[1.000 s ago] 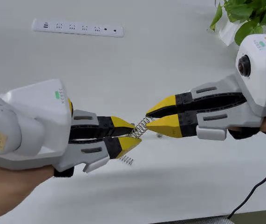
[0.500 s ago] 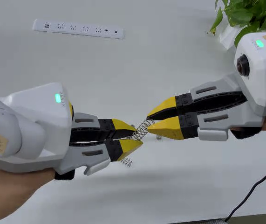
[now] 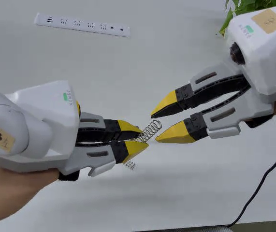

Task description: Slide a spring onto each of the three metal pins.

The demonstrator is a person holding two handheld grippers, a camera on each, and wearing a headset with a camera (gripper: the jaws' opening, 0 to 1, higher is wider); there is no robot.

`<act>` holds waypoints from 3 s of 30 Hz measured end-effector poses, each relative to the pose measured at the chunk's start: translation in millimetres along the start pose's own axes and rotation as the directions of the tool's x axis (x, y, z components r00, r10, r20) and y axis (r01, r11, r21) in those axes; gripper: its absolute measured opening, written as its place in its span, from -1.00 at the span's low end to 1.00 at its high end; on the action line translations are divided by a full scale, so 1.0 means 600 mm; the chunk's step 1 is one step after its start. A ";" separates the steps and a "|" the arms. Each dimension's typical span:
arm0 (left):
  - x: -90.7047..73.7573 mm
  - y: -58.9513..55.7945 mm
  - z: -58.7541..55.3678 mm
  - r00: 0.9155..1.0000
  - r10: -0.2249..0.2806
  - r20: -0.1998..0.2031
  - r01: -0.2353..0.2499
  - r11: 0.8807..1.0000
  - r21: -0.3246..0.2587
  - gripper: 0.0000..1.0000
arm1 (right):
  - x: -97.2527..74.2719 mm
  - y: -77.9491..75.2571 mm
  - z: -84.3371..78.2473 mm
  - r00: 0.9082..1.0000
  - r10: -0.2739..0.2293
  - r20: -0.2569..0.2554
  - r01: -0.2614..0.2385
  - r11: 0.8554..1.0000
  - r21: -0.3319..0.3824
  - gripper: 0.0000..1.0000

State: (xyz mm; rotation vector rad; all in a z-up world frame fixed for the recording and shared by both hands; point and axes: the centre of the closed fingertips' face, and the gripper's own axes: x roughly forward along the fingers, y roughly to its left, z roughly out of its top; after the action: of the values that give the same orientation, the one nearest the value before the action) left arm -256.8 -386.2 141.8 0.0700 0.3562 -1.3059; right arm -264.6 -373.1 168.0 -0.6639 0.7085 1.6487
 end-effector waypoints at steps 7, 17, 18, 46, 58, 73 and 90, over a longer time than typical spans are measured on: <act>0.000 -0.001 0.002 1.000 0.001 0.009 -0.001 1.000 0.000 -0.87 | 0.018 0.003 -0.010 0.991 0.057 -0.119 -0.070 0.992 -0.102 -0.66; 0.001 0.001 0.005 1.000 0.003 0.023 -0.003 1.000 -0.004 -0.87 | 0.024 0.003 -0.020 0.979 0.084 -0.187 -0.113 0.983 -0.148 -0.78; 0.001 0.001 0.005 1.000 0.002 0.024 -0.002 1.000 -0.004 -0.87 | 0.023 0.003 -0.021 0.978 0.084 -0.190 -0.113 0.982 -0.150 -0.79; -0.004 0.000 -0.009 1.000 -0.002 0.018 0.002 1.000 0.018 -0.85 | 0.033 -0.001 -0.023 0.981 0.075 -0.180 -0.096 0.989 -0.112 -0.87; -0.047 0.036 -0.039 0.996 0.086 -0.002 -0.086 0.996 0.007 -0.48 | 0.019 -0.025 -0.024 0.986 0.012 -0.169 -0.023 0.998 -0.061 -0.87; -0.093 0.077 -0.092 0.982 0.180 -0.058 -0.180 0.984 0.010 0.12 | 0.022 -0.084 -0.073 0.965 -0.096 -0.244 0.100 0.995 0.006 -0.87; -0.099 0.090 -0.126 0.979 0.191 -0.069 -0.191 0.981 0.007 0.72 | 0.073 -0.133 -0.141 0.933 -0.121 -0.338 0.142 0.989 0.039 -0.87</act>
State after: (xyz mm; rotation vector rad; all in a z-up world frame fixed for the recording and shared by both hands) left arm -234.6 -297.8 80.0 0.1463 0.3987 -1.1147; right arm -189.2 -396.3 71.8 -0.9401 0.9347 1.3978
